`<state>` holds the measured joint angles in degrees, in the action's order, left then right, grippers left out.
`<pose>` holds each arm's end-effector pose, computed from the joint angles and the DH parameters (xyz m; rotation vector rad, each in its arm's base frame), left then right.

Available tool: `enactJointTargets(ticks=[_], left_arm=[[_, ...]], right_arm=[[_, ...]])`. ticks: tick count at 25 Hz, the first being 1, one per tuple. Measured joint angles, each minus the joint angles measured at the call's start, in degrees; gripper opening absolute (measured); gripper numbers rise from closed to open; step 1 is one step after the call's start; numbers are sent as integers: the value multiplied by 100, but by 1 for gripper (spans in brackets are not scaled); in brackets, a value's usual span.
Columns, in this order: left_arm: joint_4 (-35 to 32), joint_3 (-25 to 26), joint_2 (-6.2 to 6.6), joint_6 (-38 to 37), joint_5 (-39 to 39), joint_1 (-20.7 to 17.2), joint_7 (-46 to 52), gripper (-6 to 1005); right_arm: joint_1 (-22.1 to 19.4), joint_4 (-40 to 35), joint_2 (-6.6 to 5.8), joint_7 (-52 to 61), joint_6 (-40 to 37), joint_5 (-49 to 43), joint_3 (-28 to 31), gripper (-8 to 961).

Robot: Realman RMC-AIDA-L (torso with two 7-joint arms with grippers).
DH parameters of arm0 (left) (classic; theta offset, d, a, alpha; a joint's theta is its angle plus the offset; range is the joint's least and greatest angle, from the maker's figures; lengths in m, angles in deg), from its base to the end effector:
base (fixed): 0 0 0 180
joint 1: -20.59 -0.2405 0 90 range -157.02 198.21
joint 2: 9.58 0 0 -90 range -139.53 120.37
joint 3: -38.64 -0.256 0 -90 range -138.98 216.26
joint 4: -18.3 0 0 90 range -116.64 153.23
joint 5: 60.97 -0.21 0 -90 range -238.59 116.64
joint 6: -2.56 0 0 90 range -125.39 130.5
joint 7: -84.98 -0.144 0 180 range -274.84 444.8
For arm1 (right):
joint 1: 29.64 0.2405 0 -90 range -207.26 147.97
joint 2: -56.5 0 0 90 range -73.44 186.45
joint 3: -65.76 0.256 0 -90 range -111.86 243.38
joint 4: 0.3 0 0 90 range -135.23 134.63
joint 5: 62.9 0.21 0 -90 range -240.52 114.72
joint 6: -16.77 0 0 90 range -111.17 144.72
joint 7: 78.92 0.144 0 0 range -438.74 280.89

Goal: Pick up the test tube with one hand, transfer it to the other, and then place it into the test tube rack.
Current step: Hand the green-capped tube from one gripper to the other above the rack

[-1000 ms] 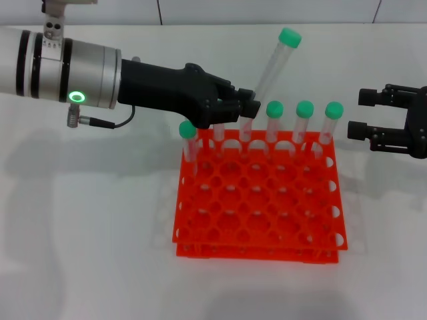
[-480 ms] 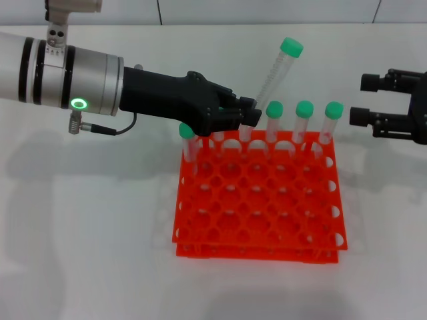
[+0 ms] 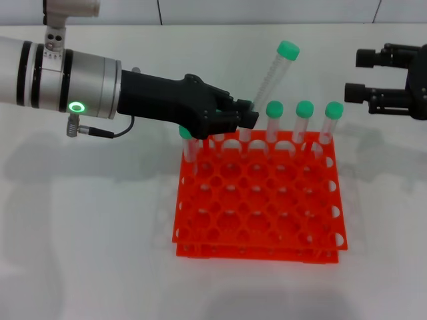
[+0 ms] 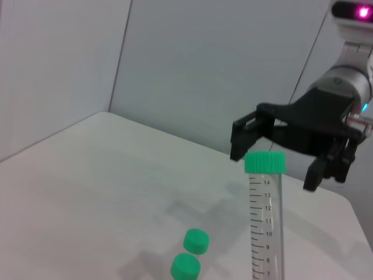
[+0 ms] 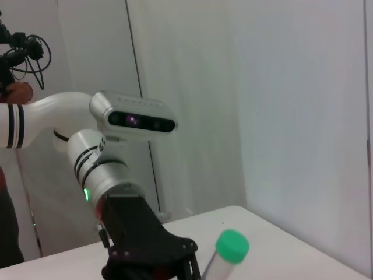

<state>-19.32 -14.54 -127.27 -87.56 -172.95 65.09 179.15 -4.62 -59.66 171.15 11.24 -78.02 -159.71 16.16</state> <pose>-0.1649 0.3700 -0.0203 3.0243 0.5571 0.6248 0.2135 0.3374 0.0822 -2.6820 0.3433 0.8161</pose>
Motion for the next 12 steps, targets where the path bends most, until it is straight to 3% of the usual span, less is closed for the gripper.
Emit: enactJointTargets(ticks=[12], left_arm=[[-1, 0, -1, -8, 8, 15, -80, 177]], right_arm=[[298, -89, 46, 210, -67, 6, -50, 692]])
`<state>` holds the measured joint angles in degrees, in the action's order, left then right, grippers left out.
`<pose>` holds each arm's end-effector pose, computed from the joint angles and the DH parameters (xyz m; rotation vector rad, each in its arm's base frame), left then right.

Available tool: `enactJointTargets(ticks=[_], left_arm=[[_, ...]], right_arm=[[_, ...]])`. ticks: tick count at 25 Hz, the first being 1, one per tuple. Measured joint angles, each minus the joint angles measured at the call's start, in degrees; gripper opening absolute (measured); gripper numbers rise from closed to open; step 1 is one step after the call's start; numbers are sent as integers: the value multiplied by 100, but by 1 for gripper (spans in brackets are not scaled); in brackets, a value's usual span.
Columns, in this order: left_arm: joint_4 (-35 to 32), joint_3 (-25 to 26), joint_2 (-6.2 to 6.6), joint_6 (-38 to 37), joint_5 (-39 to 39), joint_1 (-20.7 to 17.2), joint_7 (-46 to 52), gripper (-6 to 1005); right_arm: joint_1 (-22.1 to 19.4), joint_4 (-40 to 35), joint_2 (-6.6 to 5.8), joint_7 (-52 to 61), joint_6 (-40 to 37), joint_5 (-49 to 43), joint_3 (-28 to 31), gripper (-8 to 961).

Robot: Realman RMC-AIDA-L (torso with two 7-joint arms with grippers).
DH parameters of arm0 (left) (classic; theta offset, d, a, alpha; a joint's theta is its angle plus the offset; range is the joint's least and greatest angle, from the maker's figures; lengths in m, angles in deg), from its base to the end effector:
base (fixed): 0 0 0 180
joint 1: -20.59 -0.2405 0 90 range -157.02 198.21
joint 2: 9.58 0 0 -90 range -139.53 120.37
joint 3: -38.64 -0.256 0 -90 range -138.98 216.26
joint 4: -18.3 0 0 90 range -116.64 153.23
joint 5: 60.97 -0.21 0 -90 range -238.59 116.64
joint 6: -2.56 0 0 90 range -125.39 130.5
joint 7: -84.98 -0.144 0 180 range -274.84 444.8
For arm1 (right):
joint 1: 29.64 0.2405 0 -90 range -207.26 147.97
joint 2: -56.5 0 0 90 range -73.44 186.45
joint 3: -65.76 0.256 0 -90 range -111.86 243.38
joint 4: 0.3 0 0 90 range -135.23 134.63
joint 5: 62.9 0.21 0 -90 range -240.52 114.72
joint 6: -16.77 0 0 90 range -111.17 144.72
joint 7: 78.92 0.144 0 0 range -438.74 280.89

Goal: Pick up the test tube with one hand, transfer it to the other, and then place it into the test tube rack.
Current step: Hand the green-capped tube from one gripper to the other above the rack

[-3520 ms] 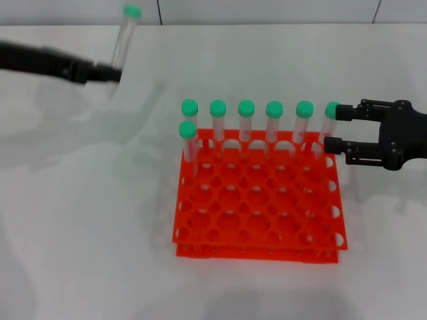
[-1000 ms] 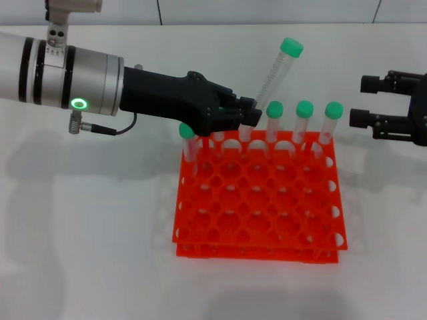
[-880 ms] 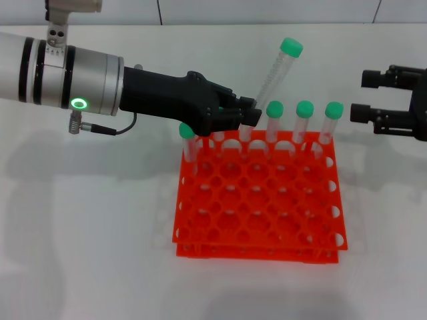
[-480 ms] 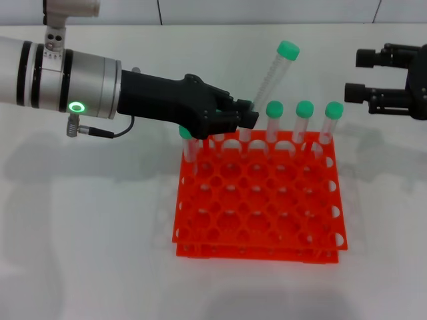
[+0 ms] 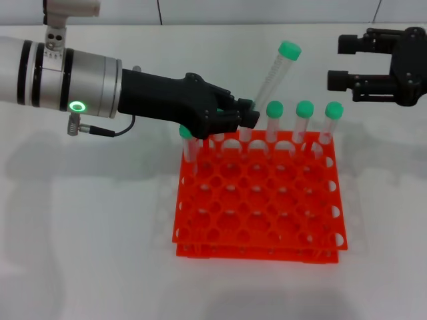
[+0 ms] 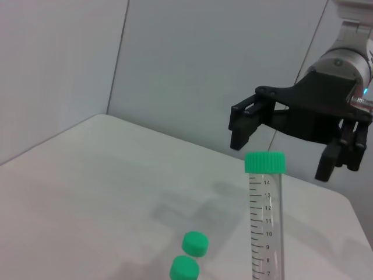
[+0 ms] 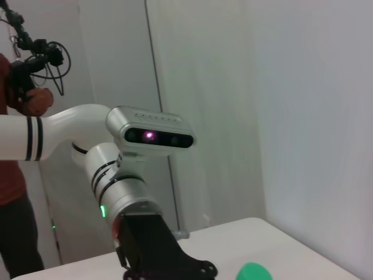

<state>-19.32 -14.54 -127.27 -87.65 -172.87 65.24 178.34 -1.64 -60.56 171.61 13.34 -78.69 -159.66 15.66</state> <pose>-0.1637 0.3703 -0.0202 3.0294 0.5313 0.6274 0.1910 0.3458 0.0796 -2.7225 0.3015 0.8459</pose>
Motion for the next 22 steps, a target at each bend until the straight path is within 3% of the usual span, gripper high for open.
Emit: enactJointTargets(ticks=[22], left_arm=[[0, -158, -49, 65, -8, 99, -64, 177]], right_arm=[[160, 102, 29, 2, 293, 69, -410, 691]])
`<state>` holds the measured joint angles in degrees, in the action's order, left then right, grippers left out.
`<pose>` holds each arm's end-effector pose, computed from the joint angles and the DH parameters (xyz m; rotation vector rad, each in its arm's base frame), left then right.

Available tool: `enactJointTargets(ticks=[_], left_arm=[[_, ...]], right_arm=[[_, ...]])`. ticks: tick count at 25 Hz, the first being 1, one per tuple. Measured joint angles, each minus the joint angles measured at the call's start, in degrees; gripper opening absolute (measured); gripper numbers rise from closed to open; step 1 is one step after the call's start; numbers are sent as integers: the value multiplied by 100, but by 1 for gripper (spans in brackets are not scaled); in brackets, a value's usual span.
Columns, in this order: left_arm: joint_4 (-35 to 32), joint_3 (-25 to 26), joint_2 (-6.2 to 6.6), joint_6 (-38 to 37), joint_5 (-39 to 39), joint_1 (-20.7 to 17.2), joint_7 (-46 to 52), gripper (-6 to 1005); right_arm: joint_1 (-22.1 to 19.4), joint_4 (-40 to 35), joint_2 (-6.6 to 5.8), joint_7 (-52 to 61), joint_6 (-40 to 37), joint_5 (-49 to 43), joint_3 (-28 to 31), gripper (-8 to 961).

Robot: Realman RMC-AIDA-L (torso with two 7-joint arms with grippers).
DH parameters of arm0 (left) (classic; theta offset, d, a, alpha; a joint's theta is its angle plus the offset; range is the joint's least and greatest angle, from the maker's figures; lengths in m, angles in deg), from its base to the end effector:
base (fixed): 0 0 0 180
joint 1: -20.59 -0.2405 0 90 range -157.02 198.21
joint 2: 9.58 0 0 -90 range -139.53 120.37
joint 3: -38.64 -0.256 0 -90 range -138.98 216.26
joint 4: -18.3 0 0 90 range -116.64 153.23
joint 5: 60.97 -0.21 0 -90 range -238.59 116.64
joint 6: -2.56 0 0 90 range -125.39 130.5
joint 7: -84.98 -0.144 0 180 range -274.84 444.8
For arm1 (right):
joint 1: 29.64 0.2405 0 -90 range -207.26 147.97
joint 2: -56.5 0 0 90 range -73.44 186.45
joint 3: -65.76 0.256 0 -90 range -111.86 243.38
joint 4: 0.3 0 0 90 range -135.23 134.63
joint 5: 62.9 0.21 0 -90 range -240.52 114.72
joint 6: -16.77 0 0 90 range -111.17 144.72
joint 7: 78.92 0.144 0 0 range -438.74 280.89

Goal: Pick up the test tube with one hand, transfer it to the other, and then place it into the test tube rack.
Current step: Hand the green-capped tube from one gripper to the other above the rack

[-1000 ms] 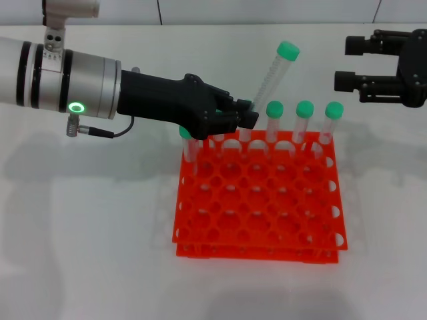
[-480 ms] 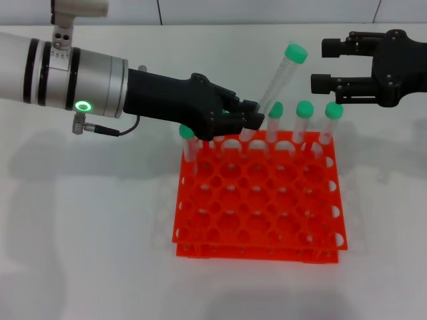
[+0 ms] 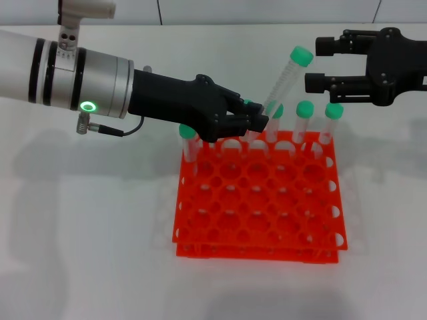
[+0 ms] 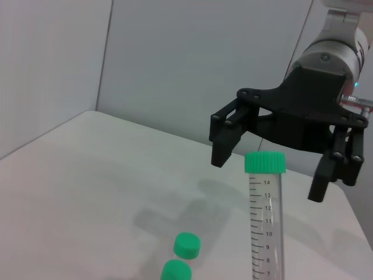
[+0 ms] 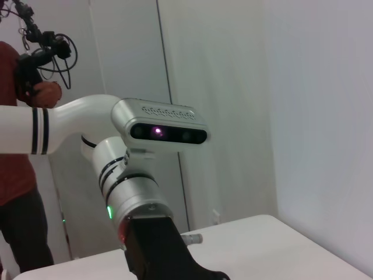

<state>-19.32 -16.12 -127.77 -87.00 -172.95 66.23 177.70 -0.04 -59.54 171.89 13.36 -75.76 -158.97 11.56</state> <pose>-0.1561 0.3705 -0.0273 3.0303 0.4772 0.5978 0.1781 0.3534 0.0640 -2.7568 0.2846 0.8349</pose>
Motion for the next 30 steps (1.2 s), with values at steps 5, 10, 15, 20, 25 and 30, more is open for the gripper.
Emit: enactJointTargets(ticks=[5, 10, 15, 20, 25, 30], left_arm=[[0, 0, -9, 7, 0, -10, 0, 177], [0, 0, -12, 9, 1, -17, 0, 177], [0, -35, -25, 37, 1, -20, 1, 177], [0, -130, -37, 93, 1, -26, 17, 177], [0, -160, -53, 131, 1, -10, 28, 177], [-5, -160, -55, 129, 1, -5, 20, 177]], right_arm=[[30, 0, 1, -2, -1, 34, -69, 690], [106, 102, 0, -8, 11, 36, -84, 690], [179, 219, 0, -38, 31, 36, -84, 690], [216, 220, 0, -41, 48, 38, -82, 689], [223, 220, 0, -43, 111, 45, -81, 689], [207, 226, 0, -44, 158, 46, -81, 644]])
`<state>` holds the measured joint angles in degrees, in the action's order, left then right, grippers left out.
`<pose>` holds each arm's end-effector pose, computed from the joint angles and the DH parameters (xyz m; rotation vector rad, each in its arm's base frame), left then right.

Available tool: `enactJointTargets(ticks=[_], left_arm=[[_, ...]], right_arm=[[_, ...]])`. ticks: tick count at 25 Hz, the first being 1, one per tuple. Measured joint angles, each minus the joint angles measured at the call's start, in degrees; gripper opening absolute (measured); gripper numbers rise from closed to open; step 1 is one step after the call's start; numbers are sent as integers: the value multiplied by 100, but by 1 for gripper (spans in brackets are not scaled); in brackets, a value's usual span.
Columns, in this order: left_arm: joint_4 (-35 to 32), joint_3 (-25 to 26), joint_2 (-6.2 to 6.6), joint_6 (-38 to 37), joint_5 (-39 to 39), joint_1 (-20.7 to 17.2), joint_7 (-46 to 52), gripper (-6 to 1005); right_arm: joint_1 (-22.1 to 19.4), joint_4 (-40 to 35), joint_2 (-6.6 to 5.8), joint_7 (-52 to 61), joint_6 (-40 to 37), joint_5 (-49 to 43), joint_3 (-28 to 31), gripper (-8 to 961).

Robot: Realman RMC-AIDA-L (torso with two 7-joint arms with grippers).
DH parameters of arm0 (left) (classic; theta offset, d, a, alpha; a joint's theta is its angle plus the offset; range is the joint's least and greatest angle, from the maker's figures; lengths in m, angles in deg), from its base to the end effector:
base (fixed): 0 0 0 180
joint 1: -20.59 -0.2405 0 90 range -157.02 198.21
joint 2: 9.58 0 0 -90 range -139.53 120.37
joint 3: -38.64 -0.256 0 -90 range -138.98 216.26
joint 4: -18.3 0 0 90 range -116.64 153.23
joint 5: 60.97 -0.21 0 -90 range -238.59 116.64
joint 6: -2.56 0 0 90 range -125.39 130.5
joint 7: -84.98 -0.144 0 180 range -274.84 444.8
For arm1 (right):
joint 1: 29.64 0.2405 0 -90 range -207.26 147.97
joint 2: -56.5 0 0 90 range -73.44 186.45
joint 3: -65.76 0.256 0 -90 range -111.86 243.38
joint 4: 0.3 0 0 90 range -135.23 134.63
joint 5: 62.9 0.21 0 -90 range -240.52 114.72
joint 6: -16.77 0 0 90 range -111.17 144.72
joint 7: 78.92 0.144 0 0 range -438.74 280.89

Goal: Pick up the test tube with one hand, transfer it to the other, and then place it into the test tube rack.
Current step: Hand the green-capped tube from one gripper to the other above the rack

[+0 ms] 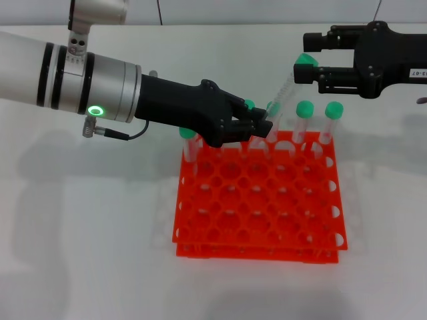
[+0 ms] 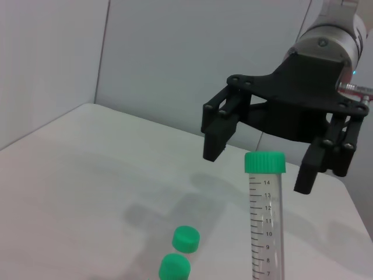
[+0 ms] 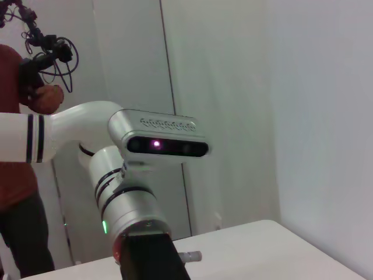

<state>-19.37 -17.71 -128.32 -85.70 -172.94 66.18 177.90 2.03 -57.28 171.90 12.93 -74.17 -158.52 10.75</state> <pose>-0.1551 0.3691 -0.0345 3.0335 0.4761 0.5718 0.1702 0.3617 0.0573 -2.7610 0.2821 0.8499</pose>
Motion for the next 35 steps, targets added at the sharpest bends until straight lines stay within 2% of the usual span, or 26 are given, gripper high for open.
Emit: enactJointTargets(ticks=[2, 27, 33, 35], left_arm=[[-10, 0, 2, -1, 0, 2, 0, 177], [-48, 2, 18, -29, 32, 3, 1, 177], [-55, 2, 18, -34, 32, 11, -3, 177], [-57, 2, 17, -40, 39, 18, -8, 177]], right_arm=[[1, 76, 0, 0, 37, 0, 0, 600], [-2, 134, 0, -18, 48, -5, -3, 430], [-4, 134, 0, -18, 39, -12, -9, 280], [-5, 134, 0, -18, 34, -13, -11, 279]])
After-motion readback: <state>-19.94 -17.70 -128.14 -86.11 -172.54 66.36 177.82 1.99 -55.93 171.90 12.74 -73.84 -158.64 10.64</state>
